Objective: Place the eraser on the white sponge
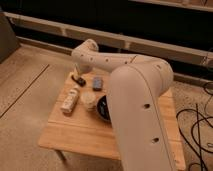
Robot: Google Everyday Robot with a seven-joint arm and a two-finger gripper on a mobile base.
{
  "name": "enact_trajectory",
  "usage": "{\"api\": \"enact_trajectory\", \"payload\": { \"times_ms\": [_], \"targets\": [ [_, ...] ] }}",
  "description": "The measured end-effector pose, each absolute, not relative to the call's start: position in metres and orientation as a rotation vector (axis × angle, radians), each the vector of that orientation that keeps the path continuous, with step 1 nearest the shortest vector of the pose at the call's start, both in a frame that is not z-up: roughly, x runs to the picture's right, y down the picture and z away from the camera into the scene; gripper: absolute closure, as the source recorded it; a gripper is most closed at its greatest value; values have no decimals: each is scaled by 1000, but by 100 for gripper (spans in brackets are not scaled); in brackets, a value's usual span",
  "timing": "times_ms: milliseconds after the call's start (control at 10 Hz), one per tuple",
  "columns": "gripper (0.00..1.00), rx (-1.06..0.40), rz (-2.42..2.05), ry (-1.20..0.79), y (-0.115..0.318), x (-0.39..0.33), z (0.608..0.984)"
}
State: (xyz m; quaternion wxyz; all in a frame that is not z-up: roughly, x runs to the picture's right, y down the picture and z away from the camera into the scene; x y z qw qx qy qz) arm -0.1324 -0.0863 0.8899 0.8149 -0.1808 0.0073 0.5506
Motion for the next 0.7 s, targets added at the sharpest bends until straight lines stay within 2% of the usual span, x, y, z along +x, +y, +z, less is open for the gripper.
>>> {"api": "enact_trajectory", "payload": {
  "times_ms": [400,700],
  "targets": [
    [35,-379,1046,23,-99,-134,935],
    [35,-444,978,-11,-100,-146,978]
  ]
}}
